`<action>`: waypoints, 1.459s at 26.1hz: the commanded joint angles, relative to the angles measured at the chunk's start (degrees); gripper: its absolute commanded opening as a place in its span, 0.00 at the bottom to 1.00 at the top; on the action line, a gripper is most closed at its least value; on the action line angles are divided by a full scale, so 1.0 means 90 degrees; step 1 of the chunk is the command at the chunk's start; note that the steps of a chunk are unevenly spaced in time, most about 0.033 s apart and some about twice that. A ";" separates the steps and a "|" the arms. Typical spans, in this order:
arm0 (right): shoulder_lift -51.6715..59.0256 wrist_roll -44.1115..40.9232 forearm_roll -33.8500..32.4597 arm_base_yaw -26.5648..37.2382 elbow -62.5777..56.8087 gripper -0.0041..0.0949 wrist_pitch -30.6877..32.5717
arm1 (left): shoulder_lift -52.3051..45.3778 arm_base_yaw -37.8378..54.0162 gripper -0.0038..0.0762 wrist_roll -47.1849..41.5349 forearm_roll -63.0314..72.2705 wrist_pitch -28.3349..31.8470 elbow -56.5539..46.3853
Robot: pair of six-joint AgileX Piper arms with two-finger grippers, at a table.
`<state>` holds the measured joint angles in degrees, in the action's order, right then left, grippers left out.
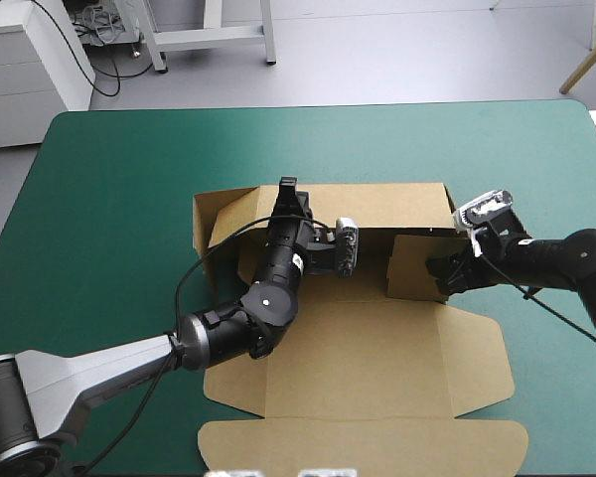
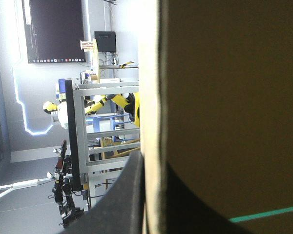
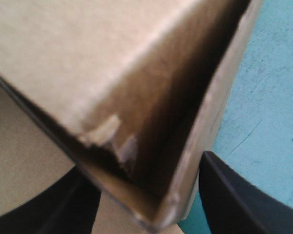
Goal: Fold the box
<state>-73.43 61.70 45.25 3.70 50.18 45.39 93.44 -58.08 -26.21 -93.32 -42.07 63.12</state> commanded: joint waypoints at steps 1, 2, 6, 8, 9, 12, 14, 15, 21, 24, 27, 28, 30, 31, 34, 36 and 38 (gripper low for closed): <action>0.0137 0.0700 0.1039 -0.0007 -0.0225 0.58 -0.0606 | -0.0258 -0.0033 0.04 0.0144 0.0040 0.0012 0.0162; 0.0137 0.0962 0.1261 -0.0007 -0.0241 0.58 -0.0673 | -0.0258 -0.0033 0.04 0.0205 0.0040 0.0057 0.0162; 0.0124 0.1251 0.1583 -0.0007 -0.0241 0.58 -0.0871 | -0.0242 -0.0033 0.04 0.0231 0.0040 0.0178 0.0162; 0.0113 0.1251 0.1583 -0.0007 -0.0241 0.58 -0.0880 | -0.0203 -0.0033 0.04 0.0231 0.0028 0.0202 0.0162; 0.0113 0.1251 0.1597 -0.0007 -0.0241 0.57 -0.0920 | -0.0172 -0.0033 0.04 0.0231 0.0028 0.0202 0.0162; 0.0113 0.1225 0.1597 -0.0065 -0.0241 0.53 -0.0974 | -0.0063 -0.0033 0.04 0.0276 0.0064 0.0212 0.0162; 0.0113 0.1163 0.1597 -0.0228 -0.0241 0.53 -0.1072 | -0.0035 -0.0033 0.04 0.0276 0.0064 0.0212 0.0162; 0.0113 0.1155 0.1597 -0.0372 -0.0241 0.53 -0.1171 | -0.0035 -0.0033 0.04 0.0276 0.0064 0.0212 0.0162; 0.0113 0.0225 0.0967 -0.1232 -0.0241 0.48 -0.2467 | -0.0035 -0.0033 0.04 0.0276 0.0036 0.0142 0.0162; 0.0113 -0.0209 0.0484 -0.1339 -0.0241 0.37 -0.2662 | -0.0035 -0.0033 0.04 0.0251 0.0036 0.0132 0.0162; 0.0113 -0.0209 0.0335 -0.1339 -0.0241 0.21 -0.2649 | -0.0035 -0.0033 0.04 0.0251 0.0036 0.0128 0.0162; 0.0113 -0.0228 0.0335 -0.1339 -0.0241 0.15 -0.2649 | -0.0035 -0.0033 0.04 0.0251 0.0036 0.0128 0.0162; 0.0113 -0.0257 0.0335 -0.1339 -0.0241 0.04 -0.2649 | -0.0035 -0.0033 0.04 0.0251 0.0036 0.0128 0.0162; 0.0113 -0.0257 0.0335 -0.1339 -0.0241 0.02 -0.2649 | -0.0035 -0.0033 0.04 0.0251 0.0036 0.0128 0.0162; 0.0113 -0.0322 0.0335 -0.1339 -0.0241 0.04 -0.2649 | -0.0035 -0.0033 0.04 0.0251 0.0036 0.0128 0.0162; 0.0113 -0.0434 0.0335 -0.1339 -0.0241 0.04 -0.2649 | -0.0035 -0.0033 0.04 0.0251 0.0036 0.0117 0.0162; 0.0113 -0.0563 0.0335 -0.1339 -0.0241 0.04 -0.2649 | -0.0035 -0.0033 0.04 0.0251 0.0036 0.0117 0.0162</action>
<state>-73.66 56.93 46.51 -7.52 46.29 20.06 94.68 -57.92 -23.82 -93.46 -43.41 63.56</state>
